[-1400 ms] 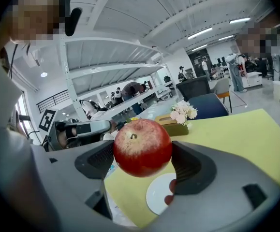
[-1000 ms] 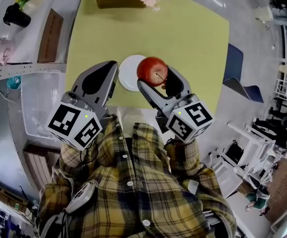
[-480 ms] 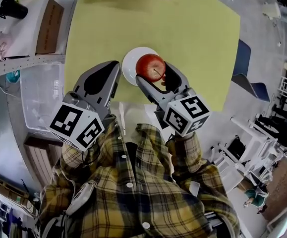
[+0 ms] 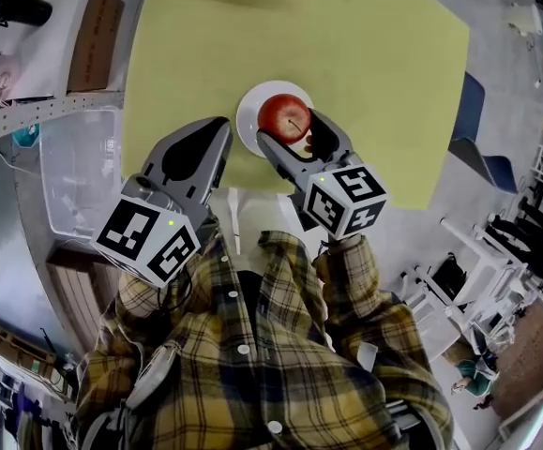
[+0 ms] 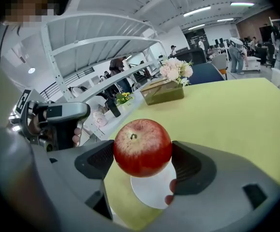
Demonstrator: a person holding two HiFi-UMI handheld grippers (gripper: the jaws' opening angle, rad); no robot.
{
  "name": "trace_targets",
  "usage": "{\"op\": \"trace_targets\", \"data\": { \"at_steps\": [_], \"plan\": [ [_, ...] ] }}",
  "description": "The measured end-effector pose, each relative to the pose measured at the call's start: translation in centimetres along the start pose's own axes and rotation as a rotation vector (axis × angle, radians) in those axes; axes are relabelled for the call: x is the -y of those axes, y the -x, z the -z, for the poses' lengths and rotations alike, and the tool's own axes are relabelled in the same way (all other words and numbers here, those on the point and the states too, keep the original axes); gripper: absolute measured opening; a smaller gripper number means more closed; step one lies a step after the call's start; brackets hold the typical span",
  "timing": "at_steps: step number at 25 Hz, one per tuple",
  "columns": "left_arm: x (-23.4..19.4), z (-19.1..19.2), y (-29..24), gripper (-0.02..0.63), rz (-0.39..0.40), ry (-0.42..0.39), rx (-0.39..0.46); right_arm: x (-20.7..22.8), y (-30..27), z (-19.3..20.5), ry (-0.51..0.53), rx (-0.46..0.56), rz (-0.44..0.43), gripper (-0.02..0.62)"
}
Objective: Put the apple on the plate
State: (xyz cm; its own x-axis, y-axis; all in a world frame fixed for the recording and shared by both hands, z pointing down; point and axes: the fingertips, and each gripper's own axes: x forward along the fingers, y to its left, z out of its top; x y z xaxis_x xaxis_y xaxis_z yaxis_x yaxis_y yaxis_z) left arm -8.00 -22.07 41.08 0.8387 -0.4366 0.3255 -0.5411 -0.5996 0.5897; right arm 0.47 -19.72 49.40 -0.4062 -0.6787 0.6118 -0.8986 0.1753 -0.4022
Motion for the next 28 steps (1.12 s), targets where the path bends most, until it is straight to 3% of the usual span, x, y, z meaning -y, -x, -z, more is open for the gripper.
{"op": "trace_targets", "data": {
  "at_steps": [12,28],
  "plan": [
    [-0.5,1.0,0.0,0.008,-0.012,0.023,-0.011,1.7,-2.2,3.1,0.009,-0.072,0.048,0.37],
    [-0.5,1.7,0.0,0.008,-0.011,0.03,-0.021,2.3,-2.9,4.9,0.086,-0.085,0.074,0.37]
  ]
}}
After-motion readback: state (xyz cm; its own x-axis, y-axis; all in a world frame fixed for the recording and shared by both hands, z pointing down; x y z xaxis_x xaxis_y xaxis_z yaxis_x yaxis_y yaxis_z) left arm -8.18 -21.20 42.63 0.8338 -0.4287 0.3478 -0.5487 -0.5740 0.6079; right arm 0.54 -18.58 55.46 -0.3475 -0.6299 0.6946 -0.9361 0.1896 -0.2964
